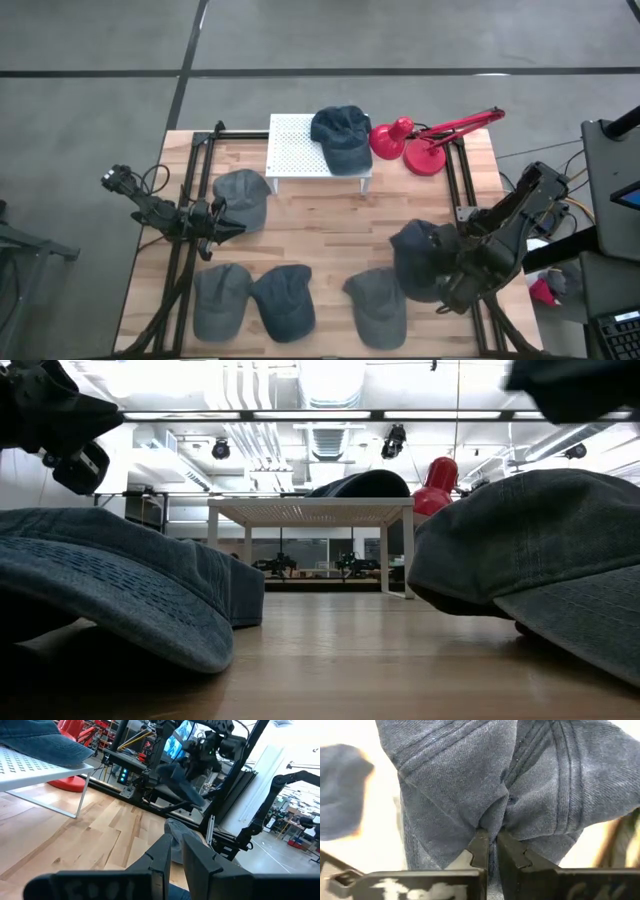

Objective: Pick & Place hat
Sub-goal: Stack the right blue cap on the blue cap on the shelf

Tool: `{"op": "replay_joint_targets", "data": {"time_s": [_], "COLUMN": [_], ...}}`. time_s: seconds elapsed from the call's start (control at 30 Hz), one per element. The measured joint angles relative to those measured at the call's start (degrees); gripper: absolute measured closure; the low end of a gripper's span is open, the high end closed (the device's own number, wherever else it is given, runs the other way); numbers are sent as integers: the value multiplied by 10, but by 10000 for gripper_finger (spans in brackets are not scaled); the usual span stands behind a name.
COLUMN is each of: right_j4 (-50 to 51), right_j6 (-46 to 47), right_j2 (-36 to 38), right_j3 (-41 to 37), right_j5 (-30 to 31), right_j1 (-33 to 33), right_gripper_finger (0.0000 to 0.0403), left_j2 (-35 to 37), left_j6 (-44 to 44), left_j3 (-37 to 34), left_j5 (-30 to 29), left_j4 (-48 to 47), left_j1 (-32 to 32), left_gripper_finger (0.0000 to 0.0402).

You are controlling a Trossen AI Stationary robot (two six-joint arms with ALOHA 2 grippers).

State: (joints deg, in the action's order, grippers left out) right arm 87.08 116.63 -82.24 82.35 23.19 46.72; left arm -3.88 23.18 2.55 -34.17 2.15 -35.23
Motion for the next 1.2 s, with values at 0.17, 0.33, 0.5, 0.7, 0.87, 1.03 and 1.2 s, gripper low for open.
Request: {"op": "replay_joint_targets", "data": {"time_s": [0.17,0.33,0.5,0.7,0.87,1.03,1.2], "right_j4": [-3,-4,-12,-62,-144,-221,-226], "right_j6": [-104,-180,-255,-392,-517,-623,-701], "right_j2": [0,0,0,0,0,-14,-76], "right_j3": [40,72,110,164,195,223,296], "right_j5": [80,125,145,145,142,104,54], "right_j1": [-31,-92,-177,-288,-382,-468,-532], "right_gripper_finger": [390,390,390,390,390,390,390], "left_j2": [0,0,0,0,0,0,0], "left_j6": [16,42,54,54,52,52,51], "left_j3": [0,0,0,0,0,0,0], "left_j5": [0,0,0,0,0,0,0], "left_j4": [0,0,0,0,0,0,-1], "left_j1": [0,0,0,0,0,0,0], "left_gripper_finger": [351,351,351,351,351,351,351]}}
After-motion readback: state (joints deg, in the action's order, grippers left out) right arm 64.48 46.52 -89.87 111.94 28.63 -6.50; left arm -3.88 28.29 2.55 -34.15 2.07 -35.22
